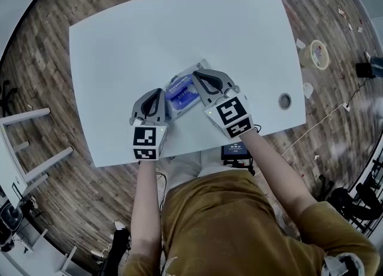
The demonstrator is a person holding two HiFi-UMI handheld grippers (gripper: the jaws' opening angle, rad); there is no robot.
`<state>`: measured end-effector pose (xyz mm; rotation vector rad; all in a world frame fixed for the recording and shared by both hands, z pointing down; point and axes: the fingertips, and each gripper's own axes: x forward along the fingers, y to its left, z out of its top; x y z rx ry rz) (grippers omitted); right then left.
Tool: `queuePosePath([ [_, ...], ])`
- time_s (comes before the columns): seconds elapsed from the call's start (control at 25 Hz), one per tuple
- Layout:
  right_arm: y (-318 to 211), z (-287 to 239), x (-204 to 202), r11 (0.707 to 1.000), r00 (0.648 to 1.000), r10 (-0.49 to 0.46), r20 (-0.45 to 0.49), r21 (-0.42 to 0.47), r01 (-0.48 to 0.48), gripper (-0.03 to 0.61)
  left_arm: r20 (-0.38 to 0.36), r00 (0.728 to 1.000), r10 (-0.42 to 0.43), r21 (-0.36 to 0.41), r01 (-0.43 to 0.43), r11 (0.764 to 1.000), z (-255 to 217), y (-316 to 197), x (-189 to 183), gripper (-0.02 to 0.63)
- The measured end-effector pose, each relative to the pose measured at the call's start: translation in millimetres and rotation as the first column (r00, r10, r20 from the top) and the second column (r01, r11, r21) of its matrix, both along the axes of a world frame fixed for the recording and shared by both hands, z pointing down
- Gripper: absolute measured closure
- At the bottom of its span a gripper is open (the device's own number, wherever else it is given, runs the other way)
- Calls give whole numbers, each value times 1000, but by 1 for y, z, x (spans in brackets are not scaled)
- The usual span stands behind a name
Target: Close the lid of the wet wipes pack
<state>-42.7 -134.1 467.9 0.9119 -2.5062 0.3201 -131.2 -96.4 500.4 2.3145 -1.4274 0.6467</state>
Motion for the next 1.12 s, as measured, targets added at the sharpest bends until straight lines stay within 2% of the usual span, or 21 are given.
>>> queuePosePath([
  [1.12, 14, 17, 15, 1000, 999, -10, -50, -30, 8, 572, -20, 1000, 9, -16, -9, 1000, 4, 7, 8, 621],
])
